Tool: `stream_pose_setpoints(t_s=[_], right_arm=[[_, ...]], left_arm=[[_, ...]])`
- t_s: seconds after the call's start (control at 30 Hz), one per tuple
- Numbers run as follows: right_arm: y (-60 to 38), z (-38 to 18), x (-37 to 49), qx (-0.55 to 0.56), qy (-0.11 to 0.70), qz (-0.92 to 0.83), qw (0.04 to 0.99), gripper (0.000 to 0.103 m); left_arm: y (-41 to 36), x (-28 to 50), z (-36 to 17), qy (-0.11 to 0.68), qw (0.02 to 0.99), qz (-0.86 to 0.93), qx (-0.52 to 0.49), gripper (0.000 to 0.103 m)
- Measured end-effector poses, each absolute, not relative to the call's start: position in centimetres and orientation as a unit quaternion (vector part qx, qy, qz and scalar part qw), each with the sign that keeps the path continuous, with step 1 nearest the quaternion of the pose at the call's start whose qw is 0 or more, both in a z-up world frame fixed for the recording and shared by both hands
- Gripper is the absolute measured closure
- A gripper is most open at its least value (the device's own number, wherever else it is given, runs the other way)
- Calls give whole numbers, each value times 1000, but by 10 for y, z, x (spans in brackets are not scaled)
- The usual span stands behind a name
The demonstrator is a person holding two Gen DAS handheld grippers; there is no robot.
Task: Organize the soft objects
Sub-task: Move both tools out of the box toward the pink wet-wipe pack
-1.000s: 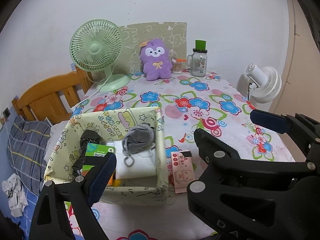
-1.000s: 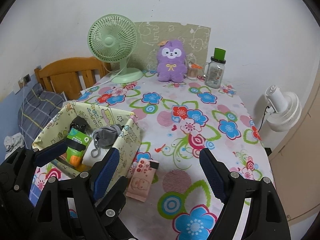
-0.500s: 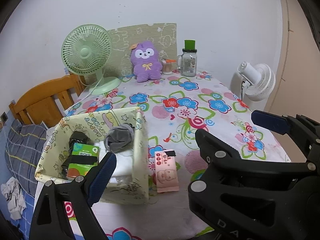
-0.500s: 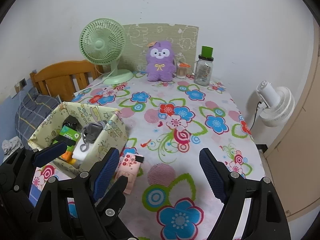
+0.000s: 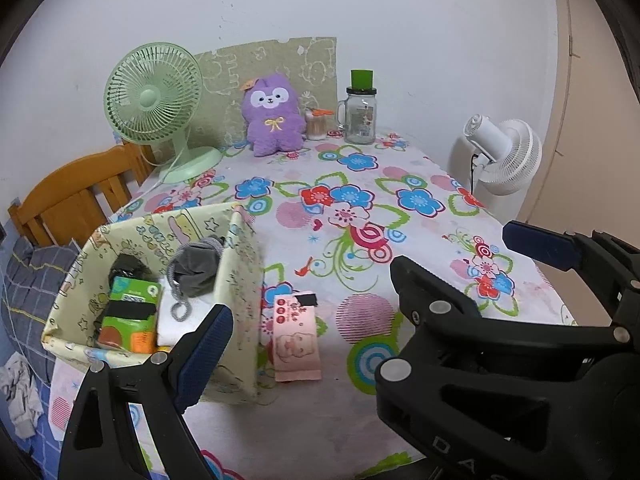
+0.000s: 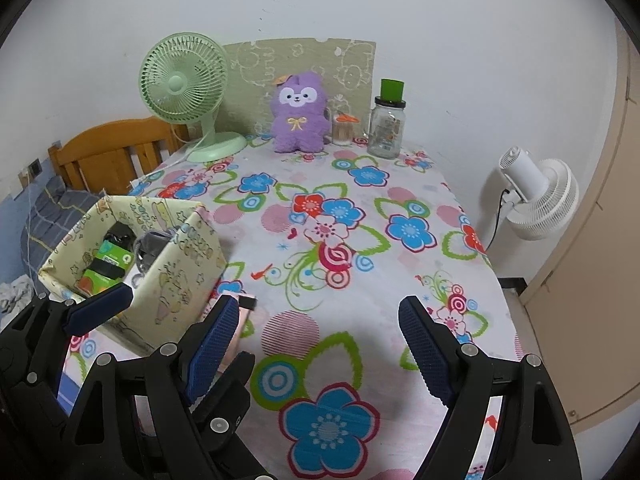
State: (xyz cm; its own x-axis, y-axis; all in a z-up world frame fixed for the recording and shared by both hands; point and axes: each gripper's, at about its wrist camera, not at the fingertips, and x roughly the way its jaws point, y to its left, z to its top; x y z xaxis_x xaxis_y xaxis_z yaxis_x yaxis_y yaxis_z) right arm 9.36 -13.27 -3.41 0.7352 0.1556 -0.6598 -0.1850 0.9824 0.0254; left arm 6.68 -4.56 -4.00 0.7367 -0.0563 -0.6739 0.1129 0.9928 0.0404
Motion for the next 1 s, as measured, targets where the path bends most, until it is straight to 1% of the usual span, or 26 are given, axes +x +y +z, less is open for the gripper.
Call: stream_pose_setpoints(t_s=[0.63, 1.0], right_arm=[[-156, -64, 114, -13, 376, 86, 923, 18], [-162, -93, 138, -6, 407, 88, 909, 18]], left_arm=[[-63, 89, -68, 389, 921, -23, 23, 9], [-67, 105, -90, 406, 913, 25, 19, 9]])
